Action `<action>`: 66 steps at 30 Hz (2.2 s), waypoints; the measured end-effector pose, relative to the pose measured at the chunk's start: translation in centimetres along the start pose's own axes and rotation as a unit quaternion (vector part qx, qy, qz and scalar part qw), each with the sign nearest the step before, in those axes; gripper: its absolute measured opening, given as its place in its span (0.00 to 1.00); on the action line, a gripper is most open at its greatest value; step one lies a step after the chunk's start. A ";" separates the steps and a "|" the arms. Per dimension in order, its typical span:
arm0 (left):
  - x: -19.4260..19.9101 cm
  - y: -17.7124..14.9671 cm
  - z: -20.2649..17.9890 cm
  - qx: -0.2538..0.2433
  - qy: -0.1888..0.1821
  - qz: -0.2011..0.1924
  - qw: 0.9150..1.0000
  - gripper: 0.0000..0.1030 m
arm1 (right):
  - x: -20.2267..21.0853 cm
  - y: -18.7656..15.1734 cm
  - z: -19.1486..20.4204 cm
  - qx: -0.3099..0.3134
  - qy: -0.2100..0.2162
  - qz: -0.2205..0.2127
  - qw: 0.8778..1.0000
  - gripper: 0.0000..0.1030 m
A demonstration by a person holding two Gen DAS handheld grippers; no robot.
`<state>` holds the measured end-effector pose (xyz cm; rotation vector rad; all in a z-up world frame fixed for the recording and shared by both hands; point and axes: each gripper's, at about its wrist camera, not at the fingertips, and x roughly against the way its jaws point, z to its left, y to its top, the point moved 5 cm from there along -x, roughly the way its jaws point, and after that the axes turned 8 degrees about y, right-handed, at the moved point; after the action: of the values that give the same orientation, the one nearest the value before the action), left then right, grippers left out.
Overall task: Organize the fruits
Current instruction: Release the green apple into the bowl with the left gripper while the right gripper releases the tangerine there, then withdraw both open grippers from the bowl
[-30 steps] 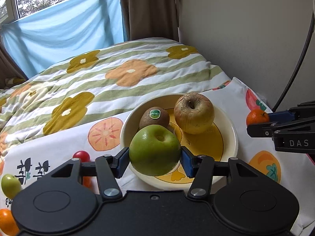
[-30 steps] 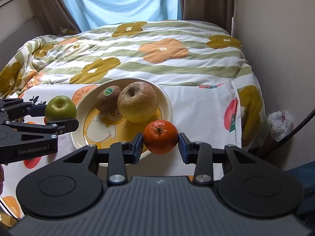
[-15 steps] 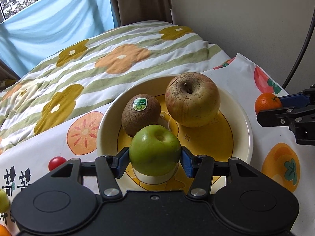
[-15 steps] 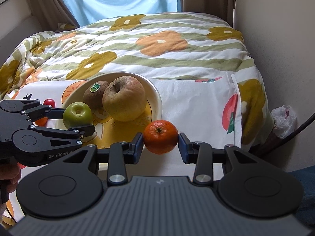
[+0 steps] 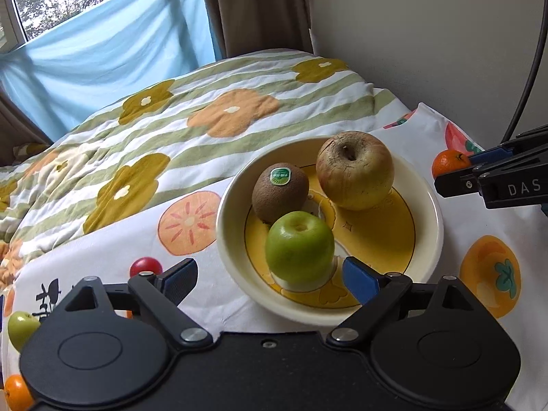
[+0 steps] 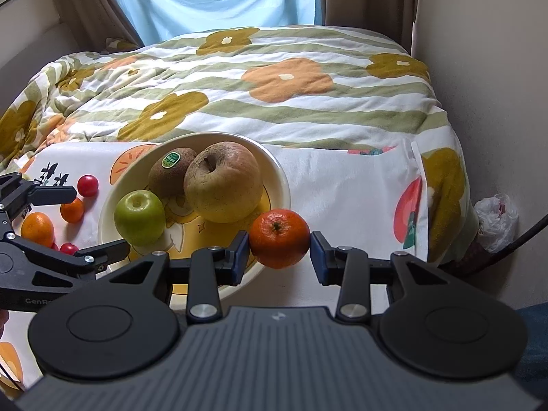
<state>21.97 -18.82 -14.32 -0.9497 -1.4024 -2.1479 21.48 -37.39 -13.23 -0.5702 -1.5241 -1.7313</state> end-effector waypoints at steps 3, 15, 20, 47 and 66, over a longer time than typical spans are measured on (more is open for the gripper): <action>0.9 -0.9 1.0 0.016 0.006 0.005 1.000 0.91 | -0.4 -0.1 0.9 0.006 0.011 0.007 1.000 0.52; 2.9 -4.0 3.1 0.074 0.021 0.016 0.997 0.91 | -3.4 -1.3 5.4 0.058 0.050 0.037 0.996 0.52; 3.3 -4.4 3.3 0.075 0.028 0.017 0.997 0.91 | -3.9 -1.6 6.0 0.071 0.055 0.039 0.995 0.52; 11.2 -3.9 4.1 0.122 0.069 -0.028 0.990 0.91 | 4.3 -0.7 5.0 0.044 0.029 -0.029 0.998 1.00; 15.1 -10.2 13.4 0.195 0.167 -0.005 0.966 0.92 | 4.6 -0.8 13.1 0.062 0.074 -0.022 0.995 1.00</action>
<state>9.24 -1.91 -6.25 -0.4124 -1.5695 -1.8289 16.13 -25.76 -7.78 -0.3405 -1.5362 -1.6603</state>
